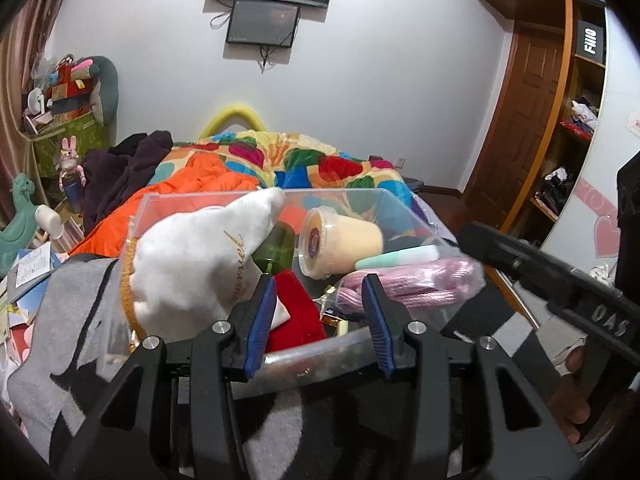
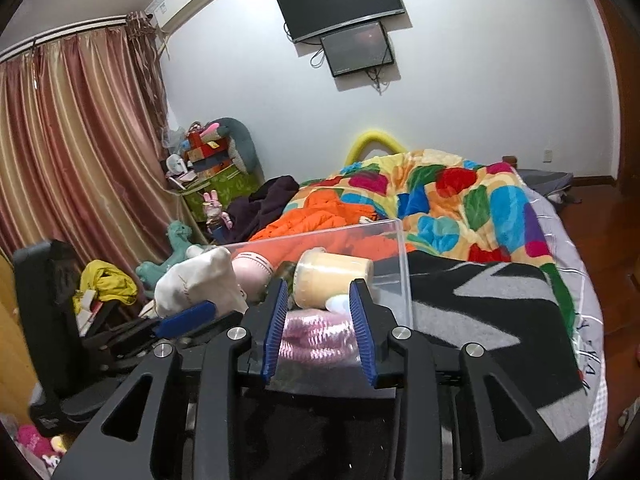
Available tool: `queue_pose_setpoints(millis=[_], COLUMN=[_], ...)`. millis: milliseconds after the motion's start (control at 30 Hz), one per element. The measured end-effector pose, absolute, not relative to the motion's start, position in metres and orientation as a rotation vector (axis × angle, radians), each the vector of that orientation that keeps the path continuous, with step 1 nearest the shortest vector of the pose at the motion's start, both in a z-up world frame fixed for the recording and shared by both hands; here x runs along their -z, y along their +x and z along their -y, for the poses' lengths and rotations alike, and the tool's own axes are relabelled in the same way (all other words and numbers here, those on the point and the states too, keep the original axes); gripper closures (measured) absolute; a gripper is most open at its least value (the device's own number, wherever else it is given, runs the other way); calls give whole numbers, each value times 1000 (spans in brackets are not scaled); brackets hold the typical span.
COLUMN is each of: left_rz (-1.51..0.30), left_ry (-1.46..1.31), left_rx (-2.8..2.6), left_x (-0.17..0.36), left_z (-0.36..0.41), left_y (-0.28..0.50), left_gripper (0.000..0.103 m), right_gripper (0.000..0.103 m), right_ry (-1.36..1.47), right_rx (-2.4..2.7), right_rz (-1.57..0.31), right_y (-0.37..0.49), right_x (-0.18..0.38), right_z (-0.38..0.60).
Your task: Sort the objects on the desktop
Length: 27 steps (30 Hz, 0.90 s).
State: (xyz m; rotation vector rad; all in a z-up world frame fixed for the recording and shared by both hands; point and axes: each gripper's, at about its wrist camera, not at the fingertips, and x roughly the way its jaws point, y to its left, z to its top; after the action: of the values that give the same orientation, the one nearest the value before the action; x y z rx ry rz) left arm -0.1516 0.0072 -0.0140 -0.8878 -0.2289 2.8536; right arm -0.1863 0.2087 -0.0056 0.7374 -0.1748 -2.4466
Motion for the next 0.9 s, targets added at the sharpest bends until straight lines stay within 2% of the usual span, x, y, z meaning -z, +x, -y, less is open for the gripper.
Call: queue_pose_setpoints(millis=[100, 133, 267, 367, 467, 600, 667, 700, 733, 800, 900], left_rz=[226, 221, 207, 214, 229, 223, 228, 228, 228, 226, 225], left_ry=[-857, -847, -795, -773, -756, -736, -730, -727, -714, -712, -719], left_rx=[-2860, -2866, -2893, -2910, -2914, -2931, -2944, -2950, -2957, -2968, -2984], left_x=[7, 5, -2, -7, -11, -15, -16, -16, -16, -15, -13], left_z=[-7, -7, -6, -3, 0, 4, 6, 7, 8, 9, 10], left_y=[-141, -138, -119, -107, -96, -81, -71, -68, -62, -55, -47], left_gripper=[58, 55, 50, 46, 42, 40, 35, 29, 29, 29, 28], right_gripper=[73, 73, 61, 59, 51, 50, 49, 48, 48, 37, 34], right_ry=[731, 726, 712, 700, 689, 660, 656, 655, 655, 656, 653], right_rx=[2462, 2466, 2494, 2494, 2521, 2542, 2542, 2544, 2546, 2559, 2586], right_rz=[152, 142, 114, 100, 70, 31, 25, 23, 22, 21, 14], right_y=[-177, -173, -158, -147, -138, -123, -116, -112, -110, -104, -95], right_x=[4, 4, 3, 0, -4, -8, -9, -9, -9, -7, -5], right_z=[-208, -208, -209, -210, -210, -208, -209, -210, -211, -215, -219])
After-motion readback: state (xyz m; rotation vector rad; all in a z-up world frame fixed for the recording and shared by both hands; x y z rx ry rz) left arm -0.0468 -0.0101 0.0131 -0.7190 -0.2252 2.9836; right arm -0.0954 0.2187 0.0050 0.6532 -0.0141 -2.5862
